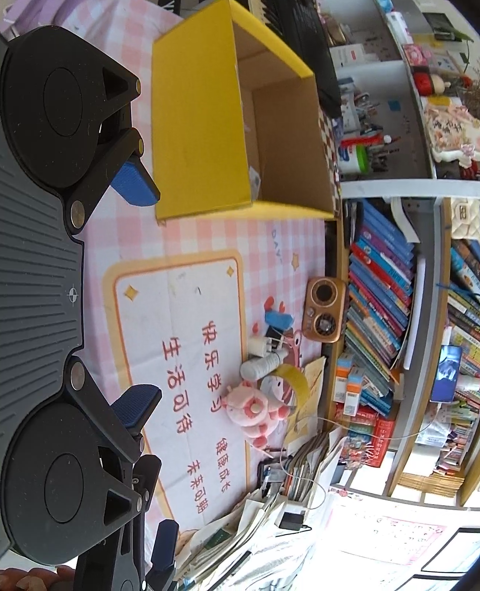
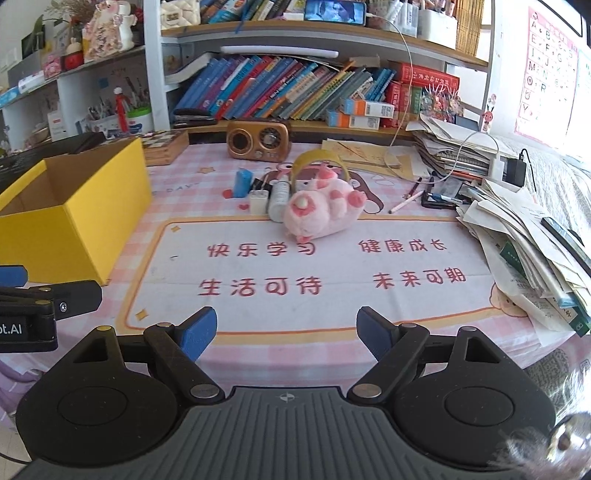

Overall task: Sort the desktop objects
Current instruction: 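Move the right gripper toward the pink plush toy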

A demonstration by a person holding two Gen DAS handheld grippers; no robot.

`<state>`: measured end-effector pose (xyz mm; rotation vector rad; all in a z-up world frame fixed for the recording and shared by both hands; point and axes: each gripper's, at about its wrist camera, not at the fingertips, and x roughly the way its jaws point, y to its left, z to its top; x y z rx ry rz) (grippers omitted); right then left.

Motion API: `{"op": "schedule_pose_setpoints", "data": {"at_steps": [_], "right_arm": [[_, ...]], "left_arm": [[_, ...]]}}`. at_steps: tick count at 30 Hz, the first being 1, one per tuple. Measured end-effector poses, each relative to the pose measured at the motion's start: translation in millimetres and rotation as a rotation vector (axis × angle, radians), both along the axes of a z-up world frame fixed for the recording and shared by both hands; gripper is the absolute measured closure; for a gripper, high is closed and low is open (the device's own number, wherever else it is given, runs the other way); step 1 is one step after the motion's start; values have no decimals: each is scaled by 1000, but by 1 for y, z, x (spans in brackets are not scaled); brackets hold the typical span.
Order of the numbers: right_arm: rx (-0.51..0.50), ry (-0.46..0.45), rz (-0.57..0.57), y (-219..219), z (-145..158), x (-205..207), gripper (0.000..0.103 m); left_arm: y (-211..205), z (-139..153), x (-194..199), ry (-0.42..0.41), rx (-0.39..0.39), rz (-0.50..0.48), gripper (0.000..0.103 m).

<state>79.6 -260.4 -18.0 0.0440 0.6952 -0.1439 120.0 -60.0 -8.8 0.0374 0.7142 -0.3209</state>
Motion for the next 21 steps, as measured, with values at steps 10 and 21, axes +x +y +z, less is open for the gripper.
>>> {"op": "schedule_pose_setpoints", "data": {"at_steps": [10, 21], "right_arm": [[-5, 26, 30, -41, -2, 33, 21], [30, 54, 96, -82, -15, 66, 21]], "left_arm": [[-43, -2, 25, 10, -9, 11, 0], [-76, -8, 40, 45, 25, 100, 0]]}}
